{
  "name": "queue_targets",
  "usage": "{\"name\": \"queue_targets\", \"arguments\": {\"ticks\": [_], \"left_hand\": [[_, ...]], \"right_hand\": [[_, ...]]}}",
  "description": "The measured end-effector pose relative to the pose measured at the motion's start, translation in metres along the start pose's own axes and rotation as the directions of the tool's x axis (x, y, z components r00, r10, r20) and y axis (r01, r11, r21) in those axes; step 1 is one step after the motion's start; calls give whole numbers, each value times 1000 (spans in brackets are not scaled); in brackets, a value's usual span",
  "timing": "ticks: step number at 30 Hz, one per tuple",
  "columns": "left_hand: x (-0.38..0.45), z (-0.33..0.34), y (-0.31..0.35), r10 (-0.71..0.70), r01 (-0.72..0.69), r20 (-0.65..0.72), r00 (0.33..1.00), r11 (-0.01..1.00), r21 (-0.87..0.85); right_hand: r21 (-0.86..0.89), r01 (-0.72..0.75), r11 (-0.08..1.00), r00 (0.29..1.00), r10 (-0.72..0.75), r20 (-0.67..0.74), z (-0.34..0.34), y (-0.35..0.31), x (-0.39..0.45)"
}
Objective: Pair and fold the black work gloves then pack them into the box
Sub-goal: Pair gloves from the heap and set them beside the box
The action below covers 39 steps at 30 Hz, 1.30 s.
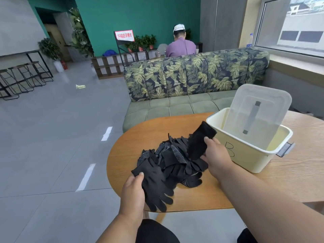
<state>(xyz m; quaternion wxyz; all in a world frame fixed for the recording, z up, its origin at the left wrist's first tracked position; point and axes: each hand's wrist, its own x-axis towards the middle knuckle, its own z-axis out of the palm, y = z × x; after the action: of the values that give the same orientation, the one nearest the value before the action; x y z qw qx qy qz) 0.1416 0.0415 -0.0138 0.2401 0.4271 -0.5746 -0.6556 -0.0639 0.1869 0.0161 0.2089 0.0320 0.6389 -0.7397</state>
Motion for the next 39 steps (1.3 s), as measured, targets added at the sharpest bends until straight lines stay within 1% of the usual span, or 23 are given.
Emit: {"name": "queue_targets", "arguments": {"ticks": [2, 4, 5, 7, 8, 10, 12, 14, 15, 17, 18, 19, 20, 21, 22, 24, 25, 27, 28, 30, 34, 36, 39], "left_hand": [[2, -3, -1, -4, 4, -5, 1000, 1000, -12], [3, -3, -2, -11, 11, -12, 1000, 1000, -18], [4, -4, -2, -14, 13, -16, 1000, 1000, -20], [6, -6, -4, -15, 15, -23, 1000, 1000, -26], [7, -6, -5, -18, 17, -23, 1000, 999, -27], [9, -7, -7, -24, 23, -23, 999, 999, -29], [10, -8, -7, -19, 18, -19, 1000, 1000, -25], [9, -7, -6, -6, 5, -9, 1000, 1000, -21], [9, -7, -5, -5, 4, -10, 1000, 1000, -18], [9, -7, -5, -13, 13, -9, 1000, 1000, -6], [10, -7, -5, -20, 20, -10, 1000, 1000, -4], [11, -8, -6, -27, 27, -15, 1000, 1000, -7], [12, -8, -7, -37, 37, -22, 999, 999, -14], [13, -9, -8, -46, 45, -31, 998, 999, -22], [14, -10, -9, -53, 52, -37, 998, 998, -26], [16, -12, -10, -67, 66, -39, 997, 997, -41], [18, -12, -11, -74, 72, -39, 996, 996, -51], [19, -11, -12, -67, 65, -28, 997, 996, -64], [20, -9, -11, -57, 56, -16, 998, 997, -62], [14, -2, -5, -29, 30, 21, 999, 999, -39], [-3, 19, 4, 32, -28, 121, 992, 999, -33], [-12, 28, 6, 57, -55, 163, 985, 998, -19], [-30, 37, 11, 107, -114, 228, 968, 993, 17]], "right_hand": [[-153, -79, 985, 992, 63, -105, 2, 13, 15], [-360, -143, 922, 980, 80, -184, 4, 31, 22], [-469, -150, 870, 979, 65, -192, 7, 39, 22], [-677, -72, 732, 985, -54, -163, 15, 55, 18], [-758, 5, 652, 986, -131, -106, 21, 60, 15], [-864, 219, 454, 960, -257, 108, 32, 68, 11], [-898, 405, 170, 900, -246, 360, 39, 75, 15], [-871, 475, -126, 853, -179, 490, 41, 80, 24], [-847, 476, -236, 838, -171, 519, 42, 81, 27], [-807, 470, -357, 808, -194, 557, 43, 79, 33], [-808, 464, -362, 801, -218, 557, 43, 79, 37], [-832, 456, -317, 801, -262, 539, 42, 79, 40], [-866, 446, -226, 810, -310, 498, 40, 79, 43], [-898, 434, -68, 830, -357, 428, 38, 77, 43], [-901, 414, 132, 862, -376, 341, 35, 75, 42], [-779, 360, 514, 923, -319, 216, 32, 70, 36], [-696, 343, 631, 935, -301, 187, 29, 66, 30], [-559, 333, 759, 941, -306, 145, 26, 59, 12], [-520, 347, 780, 936, -320, 146, 24, 55, 1], [-526, 420, 740, 907, -366, 210, 20, 52, -22], [-609, 605, 513, 792, -469, 392, 20, 62, -58], [-623, 664, 414, 742, -465, 482, 22, 74, -65], [-579, 699, 420, 715, -422, 557, 19, 81, -74]]}}
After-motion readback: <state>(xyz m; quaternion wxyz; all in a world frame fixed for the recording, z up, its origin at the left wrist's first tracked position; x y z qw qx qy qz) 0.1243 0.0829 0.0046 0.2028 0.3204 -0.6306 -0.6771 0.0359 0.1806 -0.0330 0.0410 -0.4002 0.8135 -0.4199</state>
